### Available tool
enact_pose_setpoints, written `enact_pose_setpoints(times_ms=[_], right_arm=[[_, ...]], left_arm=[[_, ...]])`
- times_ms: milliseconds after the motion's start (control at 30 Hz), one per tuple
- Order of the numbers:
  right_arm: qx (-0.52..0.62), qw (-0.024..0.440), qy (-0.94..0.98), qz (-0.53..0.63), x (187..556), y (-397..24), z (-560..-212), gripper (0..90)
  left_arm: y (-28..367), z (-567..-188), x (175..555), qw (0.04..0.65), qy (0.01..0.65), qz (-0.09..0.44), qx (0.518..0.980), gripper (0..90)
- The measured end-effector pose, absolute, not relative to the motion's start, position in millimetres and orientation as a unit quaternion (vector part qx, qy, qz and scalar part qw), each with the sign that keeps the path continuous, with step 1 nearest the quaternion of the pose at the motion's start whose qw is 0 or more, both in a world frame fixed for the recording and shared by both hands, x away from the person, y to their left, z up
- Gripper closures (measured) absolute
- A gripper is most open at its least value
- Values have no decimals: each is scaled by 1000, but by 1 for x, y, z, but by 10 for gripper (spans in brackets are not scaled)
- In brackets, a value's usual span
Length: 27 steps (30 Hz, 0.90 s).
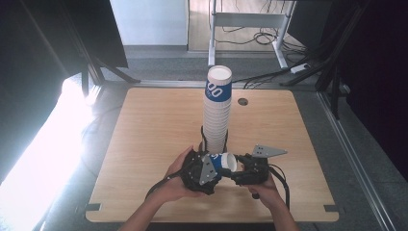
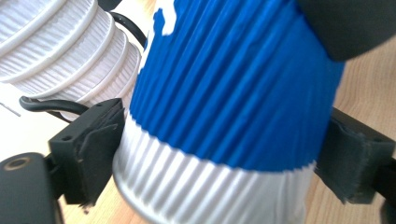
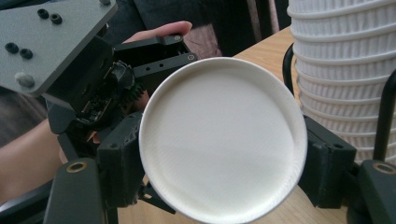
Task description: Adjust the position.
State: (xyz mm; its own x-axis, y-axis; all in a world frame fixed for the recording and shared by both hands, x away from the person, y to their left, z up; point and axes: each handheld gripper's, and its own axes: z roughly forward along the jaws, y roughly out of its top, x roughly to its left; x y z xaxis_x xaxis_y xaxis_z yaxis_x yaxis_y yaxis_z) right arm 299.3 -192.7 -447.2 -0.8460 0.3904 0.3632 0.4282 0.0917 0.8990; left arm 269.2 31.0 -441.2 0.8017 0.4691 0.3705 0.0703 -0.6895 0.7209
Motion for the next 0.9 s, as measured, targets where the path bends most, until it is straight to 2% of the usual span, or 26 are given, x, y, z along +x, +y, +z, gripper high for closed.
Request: enact_pose_setpoints(times_ms=[900], right_arm=[[-282, 6, -742, -608, 299, -195, -448, 250]], left_arm=[[33, -443, 271, 347, 141, 278, 885, 157]])
